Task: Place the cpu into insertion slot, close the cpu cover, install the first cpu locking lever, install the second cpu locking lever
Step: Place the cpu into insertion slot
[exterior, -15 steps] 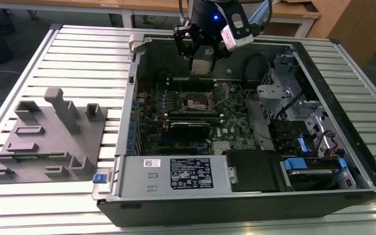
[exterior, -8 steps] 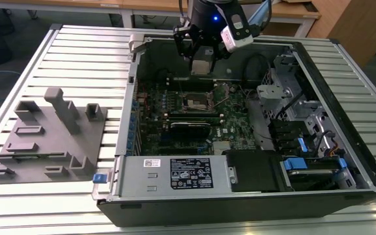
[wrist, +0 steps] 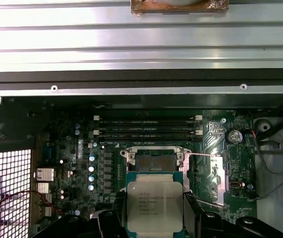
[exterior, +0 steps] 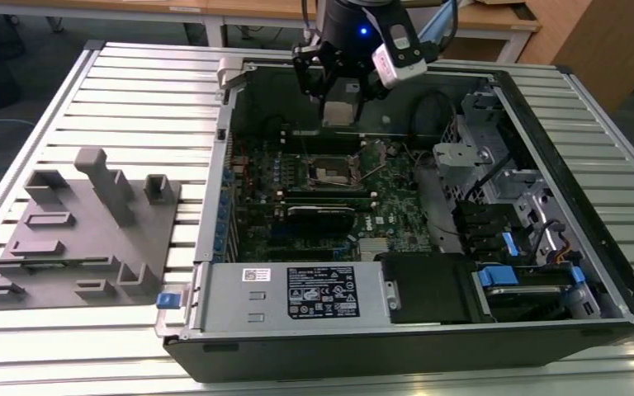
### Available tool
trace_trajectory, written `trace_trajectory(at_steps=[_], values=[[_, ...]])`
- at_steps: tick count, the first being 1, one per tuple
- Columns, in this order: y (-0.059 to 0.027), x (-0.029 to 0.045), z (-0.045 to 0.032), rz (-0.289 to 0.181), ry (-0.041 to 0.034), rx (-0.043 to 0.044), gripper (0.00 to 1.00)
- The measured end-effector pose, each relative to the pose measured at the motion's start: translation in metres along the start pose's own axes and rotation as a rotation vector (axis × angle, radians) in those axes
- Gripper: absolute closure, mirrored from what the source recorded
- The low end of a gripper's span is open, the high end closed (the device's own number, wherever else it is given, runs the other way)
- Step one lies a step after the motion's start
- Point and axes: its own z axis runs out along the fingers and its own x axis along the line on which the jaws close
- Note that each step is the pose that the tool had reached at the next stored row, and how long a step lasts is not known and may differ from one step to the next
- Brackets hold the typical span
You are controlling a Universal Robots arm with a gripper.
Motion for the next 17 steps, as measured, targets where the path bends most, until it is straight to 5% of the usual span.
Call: trace_trajectory(at_steps=[17], values=[[-0.0010, -0.0002, 0.0093, 0.000, -0.0006, -0.0002, 0.46]])
